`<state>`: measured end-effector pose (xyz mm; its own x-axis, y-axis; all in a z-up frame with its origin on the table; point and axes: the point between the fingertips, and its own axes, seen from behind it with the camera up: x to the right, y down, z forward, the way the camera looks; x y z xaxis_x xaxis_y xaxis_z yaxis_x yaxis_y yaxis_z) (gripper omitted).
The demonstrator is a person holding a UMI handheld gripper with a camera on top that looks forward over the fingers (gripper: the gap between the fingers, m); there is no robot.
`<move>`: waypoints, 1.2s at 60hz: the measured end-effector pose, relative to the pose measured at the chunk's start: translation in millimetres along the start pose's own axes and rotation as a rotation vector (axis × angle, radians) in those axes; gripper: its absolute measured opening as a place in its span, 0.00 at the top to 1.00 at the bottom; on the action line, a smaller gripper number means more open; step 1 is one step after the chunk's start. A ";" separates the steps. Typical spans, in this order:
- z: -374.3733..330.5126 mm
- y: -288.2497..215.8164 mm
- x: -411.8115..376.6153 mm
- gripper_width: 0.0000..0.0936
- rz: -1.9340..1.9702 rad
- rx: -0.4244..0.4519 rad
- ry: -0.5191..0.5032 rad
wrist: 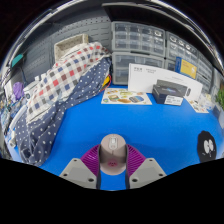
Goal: Arrange mouse
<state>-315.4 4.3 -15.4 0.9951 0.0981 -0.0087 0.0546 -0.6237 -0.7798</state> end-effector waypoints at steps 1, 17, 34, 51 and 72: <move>0.0 -0.3 -0.1 0.65 -0.003 -0.002 -0.005; -36.4 -50.2 36.8 0.65 -0.060 0.040 -0.087; -136.1 -160.3 200.0 0.65 -0.119 0.242 -0.012; -129.8 -96.9 368.5 0.65 -0.081 0.114 0.103; -75.8 50.9 393.4 0.64 -0.023 -0.132 0.063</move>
<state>85.1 -47.6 -11.1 0.9964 0.0678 0.0509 0.0841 -0.7189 -0.6900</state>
